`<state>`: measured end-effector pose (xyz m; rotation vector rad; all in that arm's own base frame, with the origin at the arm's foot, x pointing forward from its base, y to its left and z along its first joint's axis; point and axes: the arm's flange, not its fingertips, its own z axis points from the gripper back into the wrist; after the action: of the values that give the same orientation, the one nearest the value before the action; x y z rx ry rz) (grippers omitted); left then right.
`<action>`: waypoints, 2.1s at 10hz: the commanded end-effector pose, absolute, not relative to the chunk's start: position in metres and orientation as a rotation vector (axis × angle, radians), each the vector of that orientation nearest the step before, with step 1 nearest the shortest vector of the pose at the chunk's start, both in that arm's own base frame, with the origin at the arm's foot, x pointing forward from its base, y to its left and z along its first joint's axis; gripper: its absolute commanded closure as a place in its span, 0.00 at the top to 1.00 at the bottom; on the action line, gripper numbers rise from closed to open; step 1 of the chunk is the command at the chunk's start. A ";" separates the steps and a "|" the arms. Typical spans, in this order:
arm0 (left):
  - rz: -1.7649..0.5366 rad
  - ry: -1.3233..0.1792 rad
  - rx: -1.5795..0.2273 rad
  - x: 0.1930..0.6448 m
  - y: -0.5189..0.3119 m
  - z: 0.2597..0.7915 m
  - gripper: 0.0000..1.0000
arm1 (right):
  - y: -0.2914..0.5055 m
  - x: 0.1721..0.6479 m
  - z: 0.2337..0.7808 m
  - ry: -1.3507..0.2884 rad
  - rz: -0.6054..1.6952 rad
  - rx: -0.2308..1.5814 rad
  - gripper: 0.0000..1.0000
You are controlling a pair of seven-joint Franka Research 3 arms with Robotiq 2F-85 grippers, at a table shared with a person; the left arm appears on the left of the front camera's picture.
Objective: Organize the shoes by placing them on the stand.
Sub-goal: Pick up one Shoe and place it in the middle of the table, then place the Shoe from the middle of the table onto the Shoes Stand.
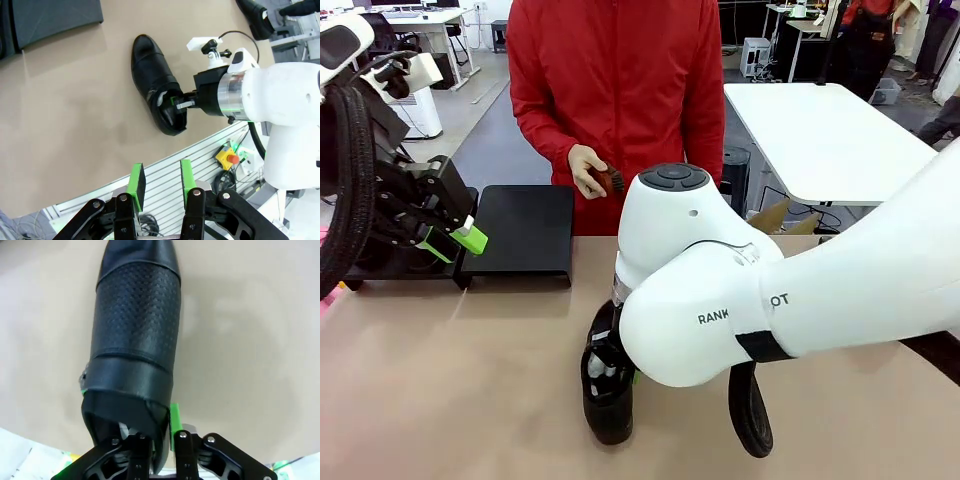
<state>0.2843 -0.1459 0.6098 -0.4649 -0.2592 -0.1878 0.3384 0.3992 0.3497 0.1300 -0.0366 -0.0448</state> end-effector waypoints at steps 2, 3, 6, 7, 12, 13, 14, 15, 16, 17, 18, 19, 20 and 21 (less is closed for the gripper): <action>-0.194 -0.260 -0.473 0.285 -0.145 0.612 0.40 | 0.400 0.332 0.357 -0.050 -0.128 0.141 0.52; -0.194 -0.260 -0.473 0.285 -0.145 0.612 0.40 | 0.395 0.330 0.362 -0.055 -0.137 0.142 0.64; -0.194 -0.260 -0.473 0.285 -0.145 0.612 0.40 | 0.376 0.321 0.386 -0.075 -0.160 0.148 0.97; -0.194 -0.260 -0.473 0.285 -0.145 0.612 0.40 | 0.368 0.314 0.402 -0.088 -0.148 0.153 1.00; -0.194 -0.260 -0.473 0.285 -0.145 0.612 0.40 | 0.379 0.326 0.389 -0.086 -0.137 0.145 1.00; -0.194 -0.260 -0.473 0.285 -0.145 0.612 0.40 | 0.379 0.326 0.389 -0.086 -0.137 0.145 1.00; -0.194 -0.260 -0.473 0.285 -0.145 0.612 0.40 | 0.379 0.326 0.389 -0.086 -0.137 0.145 1.00; -0.194 -0.260 -0.473 0.285 -0.145 0.612 0.40 | 0.379 0.326 0.389 -0.086 -0.137 0.145 1.00; -0.194 -0.260 -0.473 0.285 -0.145 0.612 0.40 | 0.379 0.326 0.389 -0.086 -0.137 0.145 1.00; -0.194 -0.260 -0.473 0.285 -0.145 0.612 0.40 | 0.376 0.323 0.386 -0.063 -0.142 0.142 1.00; -0.194 -0.260 -0.473 0.285 -0.145 0.612 0.40 | 0.359 0.317 0.406 -0.062 -0.175 0.209 1.00; -0.188 -0.259 -0.465 0.284 -0.146 0.610 0.40 | 0.323 0.330 0.414 -0.099 -0.298 0.201 1.00; -0.201 -0.272 -0.429 0.269 -0.172 0.608 0.40 | 0.290 0.339 0.419 -0.137 -0.386 0.176 1.00; -0.190 -0.310 -0.386 0.249 -0.199 0.610 0.40 | 0.257 0.348 0.419 -0.142 -0.492 0.157 1.00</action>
<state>0.2689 -0.1730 0.6099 -0.4257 -0.2709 -0.2118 0.3489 0.2902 0.4208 0.1814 -0.1277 -0.3759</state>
